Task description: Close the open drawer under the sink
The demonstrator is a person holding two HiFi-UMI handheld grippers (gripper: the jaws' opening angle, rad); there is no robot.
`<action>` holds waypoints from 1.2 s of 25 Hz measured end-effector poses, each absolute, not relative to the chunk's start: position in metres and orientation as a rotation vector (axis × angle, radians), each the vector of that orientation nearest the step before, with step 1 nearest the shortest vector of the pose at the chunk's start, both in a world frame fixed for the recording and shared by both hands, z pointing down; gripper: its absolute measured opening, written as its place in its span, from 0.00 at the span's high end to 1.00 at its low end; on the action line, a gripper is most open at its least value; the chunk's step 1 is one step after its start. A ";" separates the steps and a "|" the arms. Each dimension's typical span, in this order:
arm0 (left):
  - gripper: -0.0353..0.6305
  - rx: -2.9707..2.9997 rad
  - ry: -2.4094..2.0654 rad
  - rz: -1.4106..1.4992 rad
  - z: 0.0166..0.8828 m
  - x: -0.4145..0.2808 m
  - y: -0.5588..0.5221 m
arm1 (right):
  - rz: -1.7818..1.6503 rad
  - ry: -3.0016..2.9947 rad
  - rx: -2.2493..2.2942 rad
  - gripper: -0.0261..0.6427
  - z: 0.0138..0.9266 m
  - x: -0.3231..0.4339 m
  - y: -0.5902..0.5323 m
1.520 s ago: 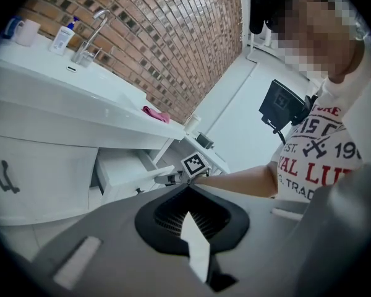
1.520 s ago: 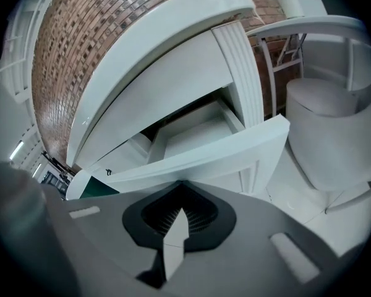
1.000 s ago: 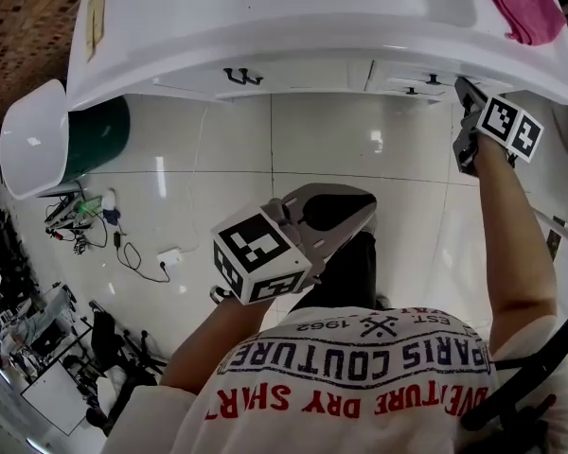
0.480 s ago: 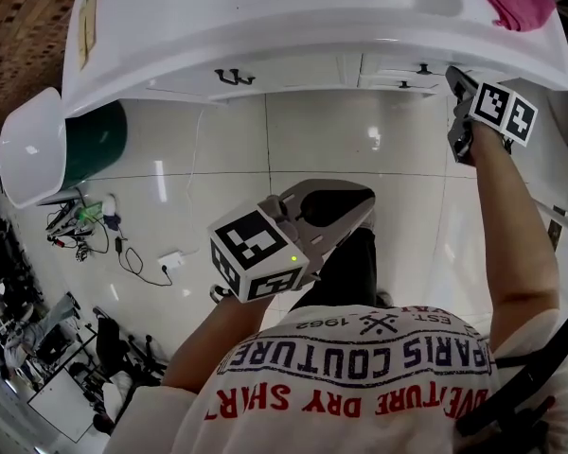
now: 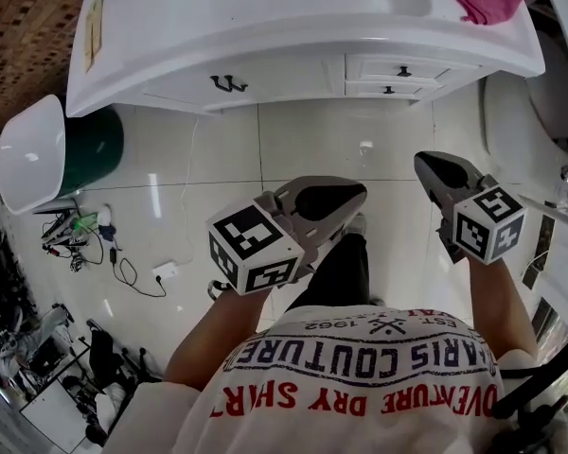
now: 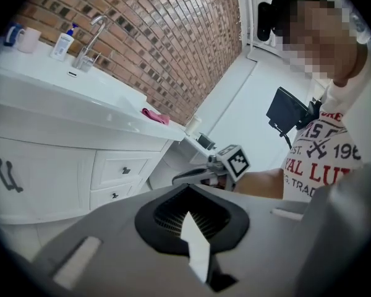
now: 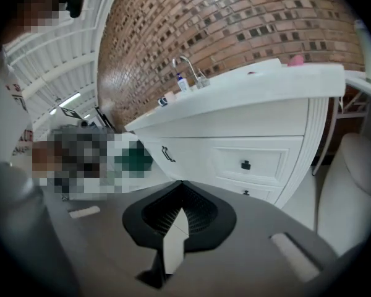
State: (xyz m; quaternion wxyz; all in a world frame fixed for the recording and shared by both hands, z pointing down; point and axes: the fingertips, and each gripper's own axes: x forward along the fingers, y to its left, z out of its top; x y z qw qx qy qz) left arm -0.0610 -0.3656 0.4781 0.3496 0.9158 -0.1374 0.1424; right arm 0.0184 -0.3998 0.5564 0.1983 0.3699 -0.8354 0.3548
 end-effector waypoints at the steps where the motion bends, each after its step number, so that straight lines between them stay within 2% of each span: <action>1: 0.97 2.375 -0.358 0.367 0.475 -0.061 -0.363 | 0.989 -2.378 1.025 0.95 0.537 0.013 -0.391; 6: 0.97 2.408 -0.385 0.340 0.446 -0.057 -0.346 | 0.932 -2.514 1.012 0.95 0.461 0.001 -0.362; 13: 0.97 2.490 -0.435 0.285 0.407 -0.038 -0.278 | 0.843 -2.586 1.020 0.95 0.420 0.023 -0.289; 30: 0.97 2.747 -0.526 0.111 0.293 0.013 0.061 | 0.425 -2.792 1.003 0.95 0.302 0.070 0.059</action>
